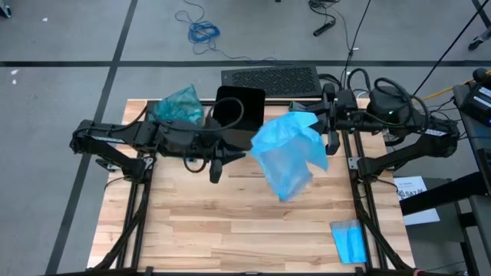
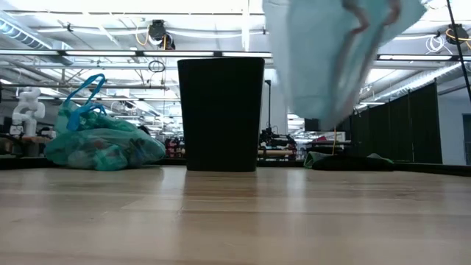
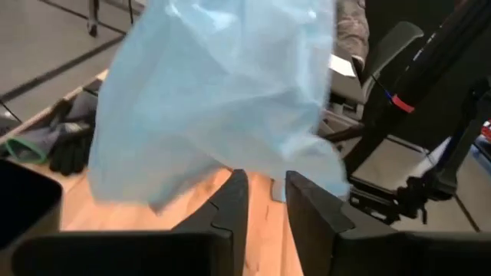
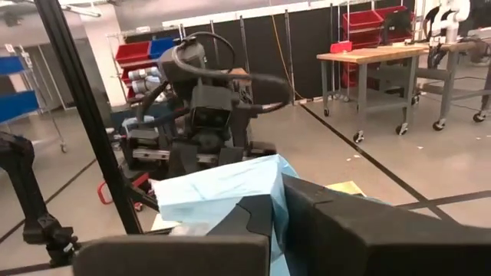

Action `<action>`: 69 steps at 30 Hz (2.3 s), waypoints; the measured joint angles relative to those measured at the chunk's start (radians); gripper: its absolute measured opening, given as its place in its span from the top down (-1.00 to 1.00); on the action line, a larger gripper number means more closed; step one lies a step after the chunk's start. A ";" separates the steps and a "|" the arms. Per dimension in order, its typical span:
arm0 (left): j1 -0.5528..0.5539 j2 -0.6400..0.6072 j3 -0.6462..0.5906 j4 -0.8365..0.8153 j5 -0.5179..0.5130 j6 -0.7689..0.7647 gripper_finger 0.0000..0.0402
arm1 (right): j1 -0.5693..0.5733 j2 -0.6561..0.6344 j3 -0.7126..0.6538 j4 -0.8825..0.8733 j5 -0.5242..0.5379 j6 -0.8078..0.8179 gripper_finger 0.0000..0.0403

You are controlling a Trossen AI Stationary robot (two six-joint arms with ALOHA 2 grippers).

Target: Place trash/remove bag and relplace

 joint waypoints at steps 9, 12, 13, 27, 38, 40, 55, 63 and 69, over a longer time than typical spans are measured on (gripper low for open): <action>-0.051 0.000 -0.005 -0.014 -0.003 -0.138 0.45 | -0.009 0.049 0.035 -0.132 0.062 -0.012 1.00; -0.071 0.001 -0.032 -0.015 -0.003 -0.235 0.45 | -0.018 0.074 0.077 -0.131 0.055 -0.041 1.00; -0.077 0.007 -0.041 -0.018 -0.003 -0.254 0.45 | -0.019 0.085 0.099 -0.136 0.054 -0.055 1.00; -0.108 0.132 -0.050 -0.088 0.037 -0.393 0.44 | -0.019 0.340 0.719 -0.533 0.083 -0.289 1.00; -0.230 0.001 -0.048 -0.113 -0.400 -0.287 0.44 | -0.065 0.373 0.864 -0.651 0.107 -0.309 1.00; -0.242 0.000 -0.048 -0.142 -0.443 -0.286 0.44 | -0.065 0.379 0.865 -0.625 0.106 -0.323 1.00; -0.139 0.125 -0.049 -0.049 -0.293 -0.388 0.17 | -0.133 0.445 0.864 -0.649 0.105 -0.358 1.00; -0.088 0.146 -0.049 -0.076 -0.216 -0.424 -0.10 | -0.149 0.445 0.864 -0.648 0.100 -0.358 1.00; -0.044 0.181 -0.050 -0.100 -0.218 -0.443 -0.11 | -0.149 0.445 0.864 -0.646 0.051 -0.335 1.00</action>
